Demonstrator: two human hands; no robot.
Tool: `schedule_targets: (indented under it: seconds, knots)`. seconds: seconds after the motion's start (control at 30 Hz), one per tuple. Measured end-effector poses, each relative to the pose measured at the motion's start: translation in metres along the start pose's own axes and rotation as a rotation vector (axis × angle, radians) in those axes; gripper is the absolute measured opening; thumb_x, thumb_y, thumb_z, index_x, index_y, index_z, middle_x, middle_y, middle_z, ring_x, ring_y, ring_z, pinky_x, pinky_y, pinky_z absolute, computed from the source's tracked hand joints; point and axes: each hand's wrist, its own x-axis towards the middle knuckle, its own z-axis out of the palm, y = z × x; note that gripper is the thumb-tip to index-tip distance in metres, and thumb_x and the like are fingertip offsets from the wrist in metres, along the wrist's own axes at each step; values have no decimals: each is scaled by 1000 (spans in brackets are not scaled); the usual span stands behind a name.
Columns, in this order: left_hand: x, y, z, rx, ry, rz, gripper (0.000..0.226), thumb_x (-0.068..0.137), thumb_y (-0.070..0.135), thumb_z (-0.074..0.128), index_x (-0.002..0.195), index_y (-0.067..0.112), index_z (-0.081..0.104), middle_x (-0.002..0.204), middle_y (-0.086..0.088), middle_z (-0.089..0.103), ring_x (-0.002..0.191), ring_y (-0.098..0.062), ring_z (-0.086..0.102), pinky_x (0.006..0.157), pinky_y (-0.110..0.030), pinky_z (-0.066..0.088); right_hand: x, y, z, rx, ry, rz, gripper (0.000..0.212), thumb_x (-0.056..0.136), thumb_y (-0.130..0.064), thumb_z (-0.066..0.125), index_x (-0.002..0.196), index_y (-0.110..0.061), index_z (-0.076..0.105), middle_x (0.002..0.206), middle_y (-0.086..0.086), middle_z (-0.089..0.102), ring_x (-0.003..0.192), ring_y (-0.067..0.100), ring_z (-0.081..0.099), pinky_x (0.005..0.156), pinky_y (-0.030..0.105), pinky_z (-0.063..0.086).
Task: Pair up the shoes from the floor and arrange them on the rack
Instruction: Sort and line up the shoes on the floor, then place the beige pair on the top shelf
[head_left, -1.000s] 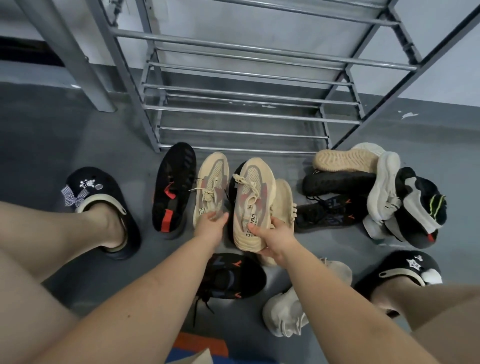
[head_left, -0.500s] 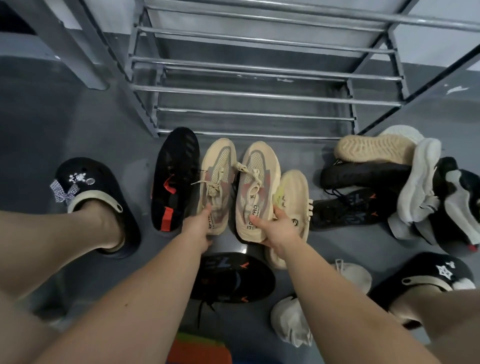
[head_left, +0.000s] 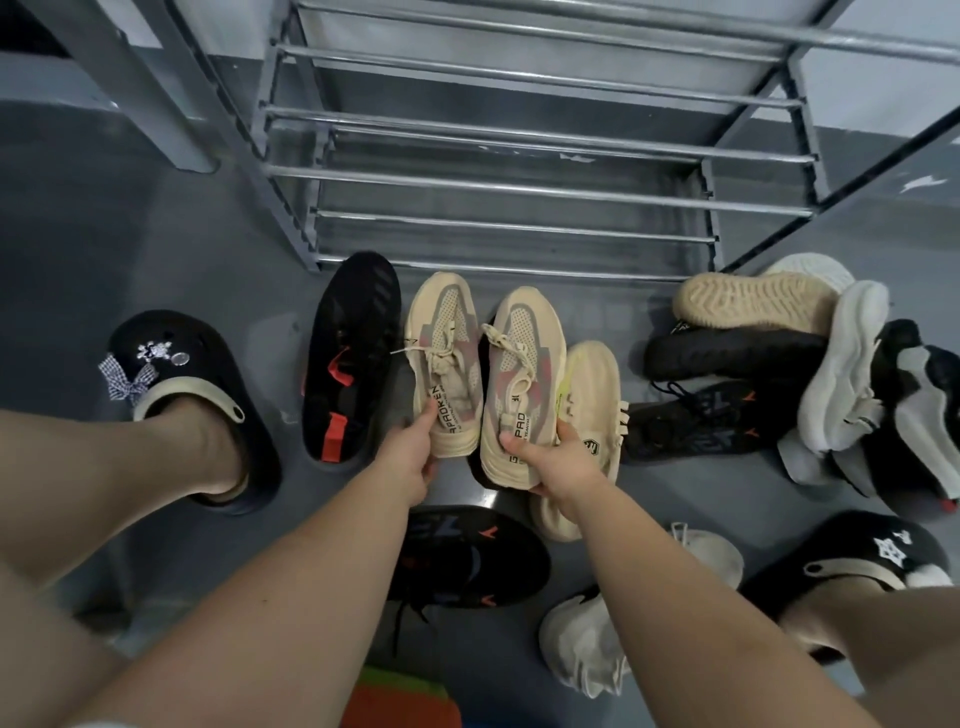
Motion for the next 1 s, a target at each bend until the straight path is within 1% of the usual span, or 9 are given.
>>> schedule_targets:
  seconds: [0.07, 0.13, 0.3, 0.43, 0.57, 0.7, 0.83, 0.93, 1.0]
  knots:
    - [-8, 7, 2, 89, -28, 88, 49, 90, 45, 55, 131, 19, 50, 114, 4, 59, 100, -13, 57, 79, -25, 45, 0, -1, -1, 48, 36, -21, 125, 31, -56, 89, 139, -20, 39, 122, -3, 64, 112, 22, 61, 99, 47, 48]
    - [-16, 13, 0, 103, -74, 107, 46, 93, 41, 51, 134, 20, 47, 123, 2, 57, 111, -17, 54, 87, -29, 43, -3, -5, -5, 124, 52, -33, 130, 26, -57, 90, 140, -21, 39, 121, -2, 65, 110, 23, 63, 96, 48, 50]
    - [-40, 12, -9, 1, -247, 51, 36, 97, 27, 48, 131, 17, 48, 124, -5, 60, 105, -22, 57, 87, -38, 48, -24, -15, -15, 203, 60, -82, 82, 68, -24, 84, 137, -16, 41, 117, 5, 66, 105, 26, 65, 96, 48, 51]
    - [-65, 9, -5, 24, -337, 130, 30, 97, 25, 48, 126, 17, 50, 103, -2, 64, 90, -17, 61, 69, -33, 51, -39, -16, -23, 266, 82, -120, 78, 65, -27, 86, 133, -18, 47, 114, 4, 68, 102, 25, 67, 92, 50, 53]
    - [-85, 13, 4, 94, -382, 215, 35, 97, 26, 47, 131, 16, 49, 114, -5, 64, 92, -18, 63, 70, -33, 52, -57, -19, -36, 322, 72, -167, 66, 72, -23, 82, 130, -17, 50, 113, 7, 69, 100, 26, 68, 87, 47, 55]
    - [-109, 15, 21, 135, -455, 268, 35, 97, 24, 48, 130, 15, 50, 119, -8, 64, 99, -20, 62, 76, -35, 53, -84, -24, -53, 382, 84, -242, 49, 79, -19, 75, 124, -13, 56, 112, 11, 70, 95, 26, 68, 68, 34, 56]
    - [-130, 16, 39, 189, -508, 297, 35, 95, 25, 51, 129, 17, 51, 110, -4, 67, 96, -18, 63, 73, -34, 53, -113, -25, -73, 455, 134, -290, 36, 84, -12, 70, 117, -12, 58, 107, 10, 70, 93, 25, 68, 77, 39, 56]
    - [-149, 15, 55, 262, -562, 310, 32, 95, 26, 50, 127, 18, 53, 109, -3, 68, 95, -17, 64, 71, -32, 53, -133, -22, -90, 481, 164, -337, 20, 86, -13, 68, 103, -19, 61, 96, 4, 71, 85, 20, 68, 68, 33, 55]
    - [-165, 15, 66, 308, -599, 316, 28, 96, 26, 50, 123, 20, 54, 110, -3, 68, 96, -17, 64, 69, -32, 54, -144, -21, -102, 479, 207, -357, 29, 84, -17, 71, 111, -17, 61, 101, 5, 72, 90, 21, 69, 69, 34, 55]
